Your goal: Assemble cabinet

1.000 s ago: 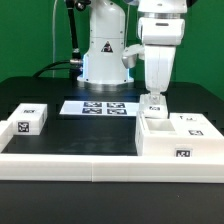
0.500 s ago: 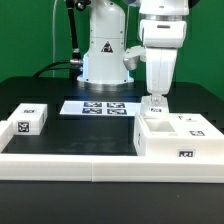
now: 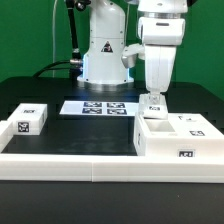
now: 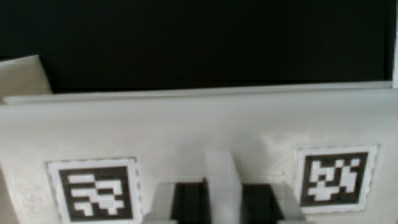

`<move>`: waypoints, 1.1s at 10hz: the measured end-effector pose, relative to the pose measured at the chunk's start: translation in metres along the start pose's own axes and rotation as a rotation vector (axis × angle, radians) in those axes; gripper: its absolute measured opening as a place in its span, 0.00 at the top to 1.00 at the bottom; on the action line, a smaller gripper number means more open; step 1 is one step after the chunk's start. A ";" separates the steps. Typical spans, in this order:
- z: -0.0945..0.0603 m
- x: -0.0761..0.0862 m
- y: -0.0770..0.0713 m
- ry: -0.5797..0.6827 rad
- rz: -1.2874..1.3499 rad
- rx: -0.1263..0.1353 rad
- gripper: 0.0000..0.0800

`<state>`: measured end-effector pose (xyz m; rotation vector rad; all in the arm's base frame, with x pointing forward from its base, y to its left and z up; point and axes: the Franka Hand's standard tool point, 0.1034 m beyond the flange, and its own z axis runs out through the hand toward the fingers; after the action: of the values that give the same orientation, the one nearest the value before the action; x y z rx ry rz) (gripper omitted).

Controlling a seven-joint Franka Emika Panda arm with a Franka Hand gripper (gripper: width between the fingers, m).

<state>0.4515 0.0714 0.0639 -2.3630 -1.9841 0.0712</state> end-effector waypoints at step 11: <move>0.000 -0.004 0.005 0.002 0.011 -0.004 0.91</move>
Offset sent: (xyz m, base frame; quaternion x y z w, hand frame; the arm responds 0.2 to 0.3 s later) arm 0.0000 0.0000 0.0000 0.0000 0.0000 0.0000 1.0000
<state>0.4563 0.0670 0.0640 -2.3757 -1.9724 0.0657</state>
